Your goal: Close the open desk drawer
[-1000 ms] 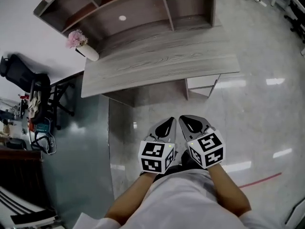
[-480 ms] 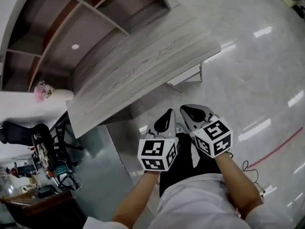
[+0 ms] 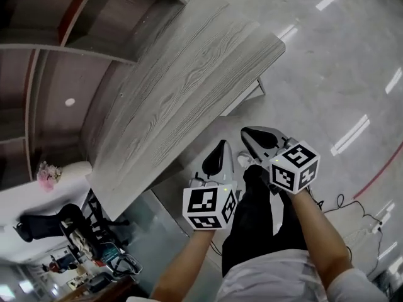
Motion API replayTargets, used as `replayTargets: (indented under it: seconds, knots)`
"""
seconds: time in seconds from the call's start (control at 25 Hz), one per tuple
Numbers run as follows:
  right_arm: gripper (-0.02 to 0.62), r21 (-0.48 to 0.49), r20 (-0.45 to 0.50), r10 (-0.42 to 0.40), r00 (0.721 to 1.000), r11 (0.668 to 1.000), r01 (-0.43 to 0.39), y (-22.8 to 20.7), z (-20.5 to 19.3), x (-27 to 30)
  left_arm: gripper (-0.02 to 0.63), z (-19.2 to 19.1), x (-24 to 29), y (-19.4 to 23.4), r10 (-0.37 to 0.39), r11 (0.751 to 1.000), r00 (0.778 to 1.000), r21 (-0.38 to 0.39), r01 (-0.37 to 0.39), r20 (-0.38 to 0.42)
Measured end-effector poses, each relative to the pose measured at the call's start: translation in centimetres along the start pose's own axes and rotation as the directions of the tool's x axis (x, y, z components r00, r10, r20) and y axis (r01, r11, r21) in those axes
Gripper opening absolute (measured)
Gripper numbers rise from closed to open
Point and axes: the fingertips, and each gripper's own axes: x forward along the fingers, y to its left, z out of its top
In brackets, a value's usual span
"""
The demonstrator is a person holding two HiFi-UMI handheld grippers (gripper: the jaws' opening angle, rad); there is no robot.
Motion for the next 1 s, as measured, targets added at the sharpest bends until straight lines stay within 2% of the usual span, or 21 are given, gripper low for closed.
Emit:
replayTargets:
  seconds: [0.16, 0.32, 0.48, 0.6, 0.72, 0.84, 1.0]
  knots:
    - [0.0, 0.134, 0.113, -0.001, 0.994, 0.991, -0.014, -2.8, -0.4, 1.8, 0.002, -0.2, 2.5, -0.1, -0.042, 0.998, 0.999, 0.056, 0.044, -0.021]
    - [0.002, 0.262, 0.188, -0.001, 0.982, 0.964, -0.049, -5.2, -0.7, 3.1, 0.002, -0.7, 4.5, 0.0, -0.065, 0.993, 0.996, 0.093, 0.071, -0.062]
    - [0.002, 0.315, 0.236, -0.014, 0.972, 0.947, -0.063, -7.9, -1.1, 4.2, 0.002, -1.8, 6.2, -0.2, -0.091, 0.987, 0.99, 0.121, 0.104, -0.107]
    - [0.006, 0.366, 0.317, -0.032, 0.948, 0.926, -0.091, -9.8, -0.7, 4.8, 0.002, -2.4, 7.1, -0.5, -0.102, 0.982, 0.985, 0.142, 0.122, -0.141]
    - [0.111, 0.406, 0.358, -0.034, 0.933, 0.906, -0.123, -10.5, -1.0, 5.8, 0.002, -2.7, 7.6, -0.4, -0.103, 0.981, 0.981, 0.144, 0.127, -0.163]
    - [0.145, 0.428, 0.366, -0.024, 0.93, 0.892, -0.145, -10.9, -1.8, 7.4, 0.002, -3.0, 8.4, 0.2, -0.093, 0.982, 0.979, 0.144, 0.12, -0.183]
    - [0.196, 0.487, 0.432, 0.002, 0.902, 0.841, -0.235, -11.7, -2.1, 8.6, 0.002, -3.4, 8.9, 0.3, -0.102, 0.977, 0.973, 0.162, 0.137, -0.206]
